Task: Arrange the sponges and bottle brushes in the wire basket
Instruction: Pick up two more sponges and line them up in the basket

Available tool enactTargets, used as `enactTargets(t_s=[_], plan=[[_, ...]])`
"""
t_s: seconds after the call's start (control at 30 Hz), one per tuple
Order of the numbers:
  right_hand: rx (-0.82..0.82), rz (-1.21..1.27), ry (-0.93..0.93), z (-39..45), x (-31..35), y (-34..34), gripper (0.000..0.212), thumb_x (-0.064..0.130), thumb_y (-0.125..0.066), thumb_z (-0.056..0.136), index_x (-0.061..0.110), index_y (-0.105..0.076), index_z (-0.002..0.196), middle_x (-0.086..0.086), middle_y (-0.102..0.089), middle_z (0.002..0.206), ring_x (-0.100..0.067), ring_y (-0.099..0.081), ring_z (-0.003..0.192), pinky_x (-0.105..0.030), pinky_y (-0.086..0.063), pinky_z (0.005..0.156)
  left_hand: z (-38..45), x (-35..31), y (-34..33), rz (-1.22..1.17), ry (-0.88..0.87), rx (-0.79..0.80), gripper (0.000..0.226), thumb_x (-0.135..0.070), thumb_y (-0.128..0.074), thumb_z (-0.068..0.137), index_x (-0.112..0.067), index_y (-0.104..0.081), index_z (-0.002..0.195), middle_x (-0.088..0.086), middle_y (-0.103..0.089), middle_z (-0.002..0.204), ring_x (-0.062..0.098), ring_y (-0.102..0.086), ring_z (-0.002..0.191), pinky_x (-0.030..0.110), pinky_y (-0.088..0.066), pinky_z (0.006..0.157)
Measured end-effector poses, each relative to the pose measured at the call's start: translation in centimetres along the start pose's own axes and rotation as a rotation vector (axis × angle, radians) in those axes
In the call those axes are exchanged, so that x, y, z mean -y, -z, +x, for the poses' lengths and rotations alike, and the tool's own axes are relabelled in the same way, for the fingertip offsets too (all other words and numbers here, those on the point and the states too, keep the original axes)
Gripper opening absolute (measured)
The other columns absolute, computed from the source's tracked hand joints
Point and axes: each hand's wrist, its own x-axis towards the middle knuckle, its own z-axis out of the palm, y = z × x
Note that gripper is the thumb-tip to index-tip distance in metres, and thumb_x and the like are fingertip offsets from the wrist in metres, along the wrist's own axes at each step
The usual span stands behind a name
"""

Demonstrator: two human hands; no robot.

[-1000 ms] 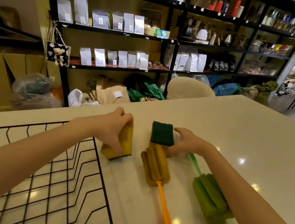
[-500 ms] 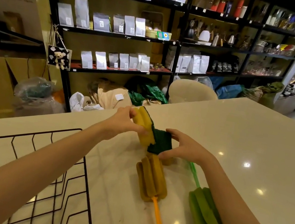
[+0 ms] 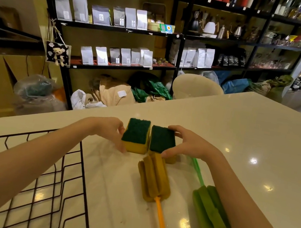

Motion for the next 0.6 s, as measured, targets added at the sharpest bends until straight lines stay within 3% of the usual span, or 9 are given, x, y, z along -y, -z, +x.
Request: enactTargets(t_s=[0.1, 0.2, 0.3, 0.4, 0.47, 0.53, 0.6], plan=[[-0.007, -0.004, -0.001, -0.1, 0.1, 0.0, 0.089, 0.030, -0.078, 0.066, 0.020, -0.027, 0.138, -0.003, -0.034, 0.147, -0.020, -0.031, 0.134, -0.041, -0.033, 0.108, -0.1, -0.5, -0.3, 0.114, 0.028, 0.018, 0.060, -0.038, -0.073, 0.071, -0.009, -0.051, 0.118, 0.009, -0.052, 0.127, 0.019, -0.045, 0.102, 0.028, -0.037, 0.087], [-0.009, -0.015, -0.001, -0.1, 0.2, -0.1, 0.088, 0.031, -0.078, 0.066, 0.020, -0.027, 0.138, -0.003, -0.034, 0.146, -0.021, -0.032, 0.133, -0.040, -0.033, 0.107, -0.2, -0.9, -0.1, 0.243, 0.045, 0.002, 0.067, -0.043, -0.073, 0.069, -0.009, -0.049, 0.121, 0.011, -0.051, 0.128, 0.022, -0.047, 0.104, 0.030, -0.040, 0.088], [-0.019, -0.050, 0.004, -0.1, 0.2, -0.1, 0.088, 0.032, -0.077, 0.066, 0.021, -0.027, 0.137, -0.003, -0.034, 0.146, -0.021, -0.032, 0.132, -0.039, -0.033, 0.107, 0.1, -1.6, 0.9, 0.294, -0.013, -0.113, 0.095, -0.045, -0.078, 0.062, -0.012, -0.028, 0.136, 0.012, -0.040, 0.139, 0.027, -0.044, 0.119, 0.036, -0.041, 0.096], [-0.027, -0.056, 0.019, -0.1, 0.4, -0.3, 0.088, 0.031, -0.076, 0.067, 0.021, -0.025, 0.138, -0.003, -0.030, 0.147, -0.020, -0.030, 0.132, -0.034, -0.031, 0.105, 0.4, -2.7, 1.2, 0.202, -0.153, -0.126, 0.115, -0.044, -0.078, 0.061, -0.019, -0.003, 0.145, 0.007, -0.012, 0.156, 0.028, -0.019, 0.141, 0.042, -0.025, 0.113], [-0.011, -0.035, 0.033, -0.2, 0.5, -0.5, 0.088, 0.029, -0.075, 0.070, 0.020, -0.022, 0.140, -0.003, -0.027, 0.148, -0.019, -0.029, 0.133, -0.029, -0.030, 0.102, 0.7, -3.3, 0.7, 0.242, -0.200, -0.089, 0.117, -0.045, -0.077, 0.062, -0.020, 0.001, 0.145, 0.004, 0.001, 0.158, 0.024, -0.005, 0.144, 0.040, -0.014, 0.116], [0.013, -0.012, 0.035, -0.2, 0.6, -0.8, 0.089, 0.026, -0.074, 0.071, 0.019, -0.018, 0.141, -0.004, -0.026, 0.148, -0.019, -0.029, 0.132, -0.025, -0.030, 0.097, 1.3, -3.5, 0.2, 0.272, -0.205, -0.055, 0.113, -0.042, -0.078, 0.063, -0.017, -0.005, 0.145, 0.005, -0.006, 0.157, 0.026, -0.009, 0.143, 0.039, -0.018, 0.115], [0.013, -0.018, 0.037, -0.1, 0.5, -1.0, 0.090, 0.022, -0.073, 0.072, 0.017, -0.017, 0.142, -0.006, -0.026, 0.147, -0.019, -0.030, 0.131, -0.023, -0.031, 0.094, 1.8, -3.4, 0.0, 0.252, -0.203, -0.037, 0.102, -0.037, -0.079, 0.063, -0.016, -0.017, 0.142, 0.007, -0.027, 0.148, 0.027, -0.028, 0.135, 0.038, -0.030, 0.110]])
